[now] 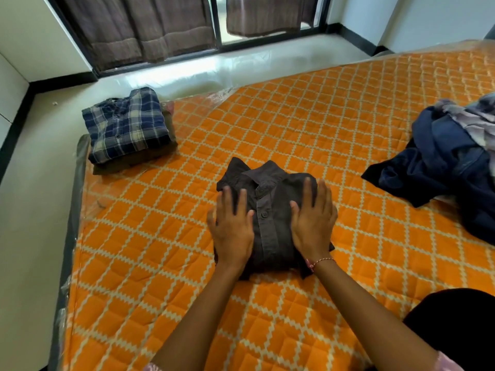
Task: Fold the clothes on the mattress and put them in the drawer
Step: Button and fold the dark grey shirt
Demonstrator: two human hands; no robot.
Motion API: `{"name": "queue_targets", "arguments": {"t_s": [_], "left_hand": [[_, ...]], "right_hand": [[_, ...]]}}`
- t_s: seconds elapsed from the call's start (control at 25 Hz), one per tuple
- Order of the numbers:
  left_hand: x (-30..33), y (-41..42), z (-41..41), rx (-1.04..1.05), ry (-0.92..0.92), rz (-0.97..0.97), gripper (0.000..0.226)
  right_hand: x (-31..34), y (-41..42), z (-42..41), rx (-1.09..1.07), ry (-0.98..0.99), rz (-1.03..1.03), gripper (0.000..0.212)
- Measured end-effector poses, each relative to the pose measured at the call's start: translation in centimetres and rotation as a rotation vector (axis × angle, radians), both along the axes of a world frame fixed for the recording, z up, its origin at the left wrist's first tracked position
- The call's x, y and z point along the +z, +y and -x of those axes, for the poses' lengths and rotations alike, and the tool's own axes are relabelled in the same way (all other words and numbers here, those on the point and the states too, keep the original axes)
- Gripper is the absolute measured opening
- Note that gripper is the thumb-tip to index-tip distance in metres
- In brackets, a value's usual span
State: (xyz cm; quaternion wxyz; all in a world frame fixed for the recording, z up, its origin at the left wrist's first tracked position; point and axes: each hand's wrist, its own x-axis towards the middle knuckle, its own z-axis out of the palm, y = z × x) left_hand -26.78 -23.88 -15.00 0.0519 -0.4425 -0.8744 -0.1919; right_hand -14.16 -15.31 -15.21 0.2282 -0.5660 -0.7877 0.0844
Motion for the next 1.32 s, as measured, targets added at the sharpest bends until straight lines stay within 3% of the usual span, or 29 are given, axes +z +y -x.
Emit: {"name": "queue_targets", "arguments": {"t_s": [0.08,0.16,0.36,0.52,0.6,0.68,0.76,0.84,0.96,1.12,1.32], "left_hand": [[-0.5,0.9,-0.1,-0.236,0.062,0.239,0.059],[-1.5,1.9,1.1,-0.301,-0.057,0.422,0.061],[-2.3,3.3,4.0,-0.290,-0.177,0.504,0.090],[-3.0,0.6,7.0,-0.019,-0.282,0.503,0.074],[-2.5,-1.0,8.1,0.029,-0.337,0.487,0.063],[-1.6,-1.5,7.9,0.082,-0.471,0.278,0.053],[-1.2,-1.1,7.1,0.211,-0.746,0.017,0.048],[-0.6,-0.8,5.9,0.331,-1.110,-0.092,0.048],[0.7,-0.9,4.5,0.337,-1.380,-0.077,0.045],[2.1,-2.5,3.4,0.111,-1.387,-0.150,0.045],[3.5,-3.1,7.5,-0.001,-1.218,-0.251,0.042]], "right_hand": [[0.0,-0.9,1.2,0.287,-0.198,0.020,0.068],[-0.8,-0.3,1.6,0.393,-0.346,0.230,0.079],[-1.8,3.1,0.5,0.280,-0.444,0.447,0.077],[-1.5,4.4,-1.1,0.238,-0.471,0.451,0.076],[-1.0,4.2,-1.9,0.127,-0.348,0.438,0.071],[0.0,4.2,-3.1,-0.241,0.059,0.476,0.064],[0.5,4.7,-5.0,-0.494,0.320,0.620,0.054],[0.8,4.2,-5.6,-0.400,0.329,0.782,0.055],[0.7,2.8,-4.8,-0.176,0.496,1.034,0.051],[0.8,1.5,-3.7,-0.010,0.770,1.036,0.034],[3.5,2.0,0.7,0.158,0.788,0.841,0.028]]}}
